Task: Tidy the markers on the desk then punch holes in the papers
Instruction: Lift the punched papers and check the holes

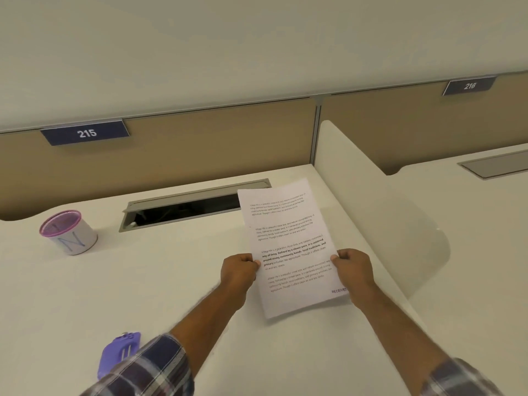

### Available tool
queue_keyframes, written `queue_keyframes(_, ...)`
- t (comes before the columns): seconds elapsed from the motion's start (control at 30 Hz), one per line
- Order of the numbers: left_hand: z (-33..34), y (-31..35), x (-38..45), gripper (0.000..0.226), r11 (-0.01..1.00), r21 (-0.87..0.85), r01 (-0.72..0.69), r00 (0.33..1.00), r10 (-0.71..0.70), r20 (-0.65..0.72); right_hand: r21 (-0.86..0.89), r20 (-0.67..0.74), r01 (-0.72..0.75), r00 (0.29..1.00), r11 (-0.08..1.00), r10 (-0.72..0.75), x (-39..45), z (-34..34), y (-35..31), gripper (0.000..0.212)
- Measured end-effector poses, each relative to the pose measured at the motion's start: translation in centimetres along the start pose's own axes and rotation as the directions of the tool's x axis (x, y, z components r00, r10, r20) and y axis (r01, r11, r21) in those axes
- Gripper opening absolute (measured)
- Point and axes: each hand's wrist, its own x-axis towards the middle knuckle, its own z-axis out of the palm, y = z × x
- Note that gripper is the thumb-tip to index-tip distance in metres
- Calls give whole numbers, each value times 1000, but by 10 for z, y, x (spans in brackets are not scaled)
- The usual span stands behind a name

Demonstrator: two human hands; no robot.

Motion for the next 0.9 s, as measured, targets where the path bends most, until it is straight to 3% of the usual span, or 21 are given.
queue_keyframes(0.27,56,8,36,10,996,77,55,998,-51,-49,-187,-97,-36,995,982,18,58,-16,-9,15)
queue_keyframes(0.6,87,10,62,24,954,293,67,993,-35,-113,-351,-110,-142,988,925,110,91,-15,-3,15)
queue_keyframes(0.9,91,10,64,3,922,388,10,993,36,-111,-465,-163,-125,985,877,53,94,-4,0,8)
